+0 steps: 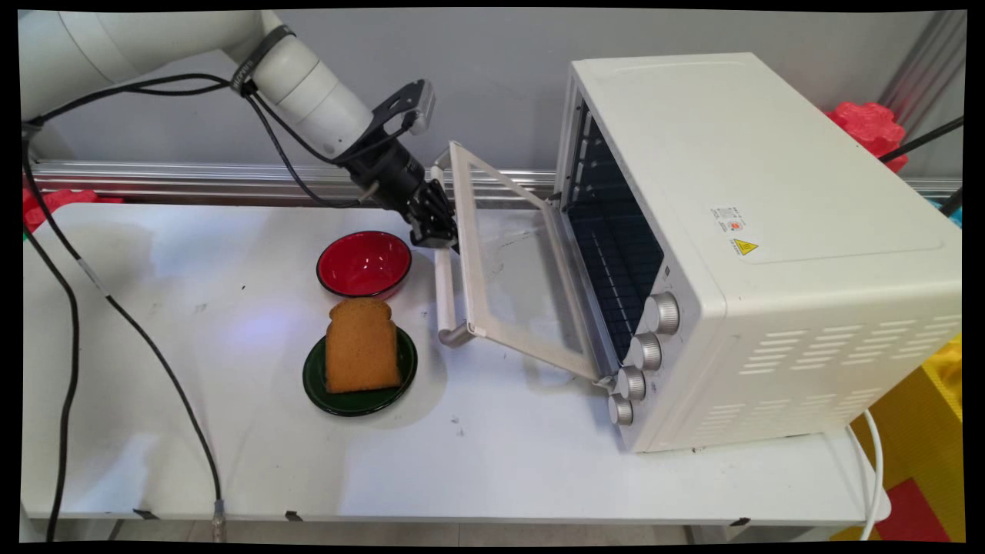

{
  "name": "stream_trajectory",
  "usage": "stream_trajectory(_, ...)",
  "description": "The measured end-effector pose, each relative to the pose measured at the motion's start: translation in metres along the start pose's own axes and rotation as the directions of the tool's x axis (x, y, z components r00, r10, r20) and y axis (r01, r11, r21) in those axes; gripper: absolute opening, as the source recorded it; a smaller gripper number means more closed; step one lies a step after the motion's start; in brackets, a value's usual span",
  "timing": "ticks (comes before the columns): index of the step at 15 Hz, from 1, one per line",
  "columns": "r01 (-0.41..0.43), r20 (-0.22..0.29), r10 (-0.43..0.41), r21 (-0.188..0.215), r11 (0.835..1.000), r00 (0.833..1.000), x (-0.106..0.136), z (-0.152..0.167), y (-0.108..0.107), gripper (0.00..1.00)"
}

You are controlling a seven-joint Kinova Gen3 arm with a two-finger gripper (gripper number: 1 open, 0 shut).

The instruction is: Open the oven

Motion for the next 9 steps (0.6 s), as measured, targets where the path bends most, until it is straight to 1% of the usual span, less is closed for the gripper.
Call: stream_trajectory(9, -0.02, 0.001, 0.02, -0.021, 1.0, 1.0, -0.021, 0.012, -0.002, 0.0)
